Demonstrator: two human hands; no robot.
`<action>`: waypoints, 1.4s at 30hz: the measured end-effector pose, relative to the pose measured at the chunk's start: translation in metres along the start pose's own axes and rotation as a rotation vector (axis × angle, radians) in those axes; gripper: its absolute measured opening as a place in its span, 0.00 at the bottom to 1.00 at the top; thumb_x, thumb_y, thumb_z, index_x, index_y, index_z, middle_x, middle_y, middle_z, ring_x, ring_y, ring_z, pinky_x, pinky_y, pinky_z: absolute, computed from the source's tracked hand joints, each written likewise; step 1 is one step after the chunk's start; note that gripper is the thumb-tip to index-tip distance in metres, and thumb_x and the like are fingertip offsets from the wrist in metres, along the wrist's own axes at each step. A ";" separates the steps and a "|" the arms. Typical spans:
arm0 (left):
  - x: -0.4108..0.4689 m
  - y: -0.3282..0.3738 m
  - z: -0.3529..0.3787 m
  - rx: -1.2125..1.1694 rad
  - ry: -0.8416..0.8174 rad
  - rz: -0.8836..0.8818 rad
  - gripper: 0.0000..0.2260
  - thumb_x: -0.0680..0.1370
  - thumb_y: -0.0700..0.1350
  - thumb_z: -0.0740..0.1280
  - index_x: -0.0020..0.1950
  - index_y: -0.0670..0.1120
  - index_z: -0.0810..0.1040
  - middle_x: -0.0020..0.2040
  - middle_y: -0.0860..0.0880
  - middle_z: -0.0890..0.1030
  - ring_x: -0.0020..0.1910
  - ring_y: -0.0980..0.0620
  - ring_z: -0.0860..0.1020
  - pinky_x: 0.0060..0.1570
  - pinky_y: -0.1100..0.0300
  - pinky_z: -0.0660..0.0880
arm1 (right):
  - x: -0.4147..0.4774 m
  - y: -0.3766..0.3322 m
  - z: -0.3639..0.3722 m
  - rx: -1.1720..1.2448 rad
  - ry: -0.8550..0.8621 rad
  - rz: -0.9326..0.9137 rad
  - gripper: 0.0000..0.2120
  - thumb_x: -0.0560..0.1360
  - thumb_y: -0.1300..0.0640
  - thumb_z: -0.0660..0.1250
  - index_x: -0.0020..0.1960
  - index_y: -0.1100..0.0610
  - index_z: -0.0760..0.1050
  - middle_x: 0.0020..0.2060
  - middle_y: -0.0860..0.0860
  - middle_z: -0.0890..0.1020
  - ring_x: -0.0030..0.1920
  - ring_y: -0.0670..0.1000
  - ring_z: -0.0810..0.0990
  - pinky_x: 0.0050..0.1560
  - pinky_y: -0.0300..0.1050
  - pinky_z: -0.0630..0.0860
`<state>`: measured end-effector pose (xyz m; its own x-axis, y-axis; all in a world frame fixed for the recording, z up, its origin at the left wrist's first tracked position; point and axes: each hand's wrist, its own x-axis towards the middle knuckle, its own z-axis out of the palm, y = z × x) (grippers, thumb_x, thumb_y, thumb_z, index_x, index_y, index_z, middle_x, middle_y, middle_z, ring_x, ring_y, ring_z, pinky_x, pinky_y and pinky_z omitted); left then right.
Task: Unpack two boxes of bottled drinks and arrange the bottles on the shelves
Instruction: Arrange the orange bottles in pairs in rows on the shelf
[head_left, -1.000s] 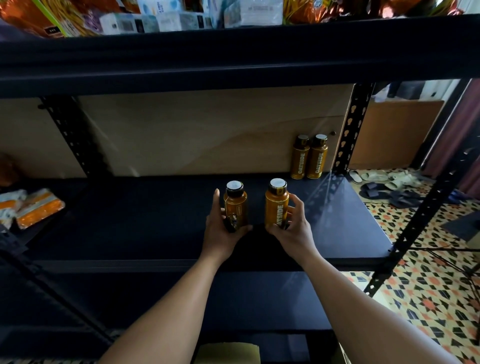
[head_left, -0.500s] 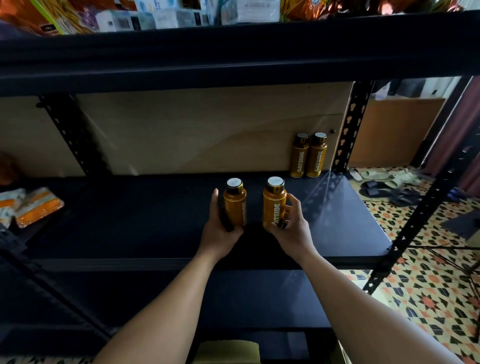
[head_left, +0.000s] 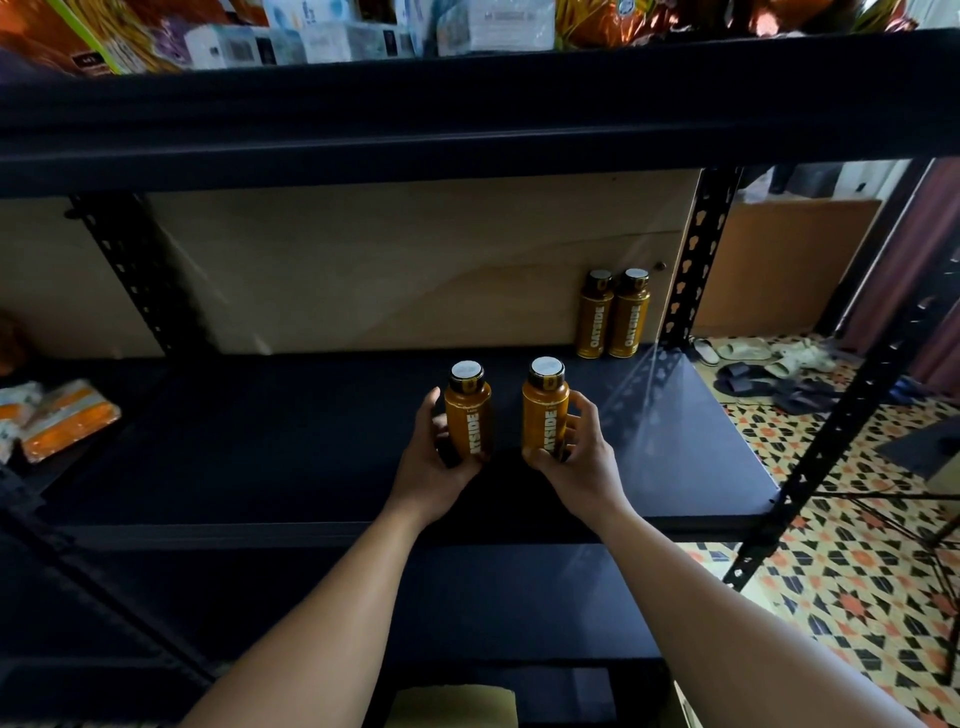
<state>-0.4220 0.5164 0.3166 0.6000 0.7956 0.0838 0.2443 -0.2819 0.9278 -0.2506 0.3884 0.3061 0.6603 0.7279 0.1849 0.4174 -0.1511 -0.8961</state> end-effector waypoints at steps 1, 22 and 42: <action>-0.001 0.000 0.001 0.003 0.016 0.000 0.48 0.72 0.46 0.79 0.81 0.60 0.50 0.66 0.62 0.74 0.66 0.61 0.73 0.66 0.56 0.72 | 0.000 0.000 0.000 0.004 0.000 0.001 0.43 0.72 0.54 0.79 0.77 0.42 0.56 0.67 0.49 0.77 0.64 0.50 0.78 0.63 0.47 0.74; -0.007 0.017 0.007 0.368 -0.083 0.175 0.46 0.80 0.57 0.68 0.67 0.78 0.26 0.75 0.55 0.72 0.67 0.48 0.77 0.65 0.53 0.74 | -0.007 -0.006 0.003 -0.101 -0.040 -0.155 0.49 0.73 0.51 0.78 0.76 0.26 0.46 0.70 0.39 0.75 0.67 0.45 0.76 0.65 0.48 0.77; 0.146 -0.007 0.008 0.418 -0.026 0.209 0.38 0.79 0.53 0.70 0.76 0.68 0.45 0.68 0.50 0.77 0.65 0.45 0.77 0.58 0.53 0.72 | 0.134 0.002 0.048 -0.149 0.025 -0.153 0.43 0.73 0.52 0.75 0.76 0.35 0.52 0.61 0.44 0.81 0.59 0.50 0.81 0.60 0.53 0.78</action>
<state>-0.3301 0.6306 0.3200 0.6866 0.6864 0.2394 0.3987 -0.6309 0.6656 -0.1912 0.5179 0.3092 0.5968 0.7332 0.3260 0.6005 -0.1386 -0.7875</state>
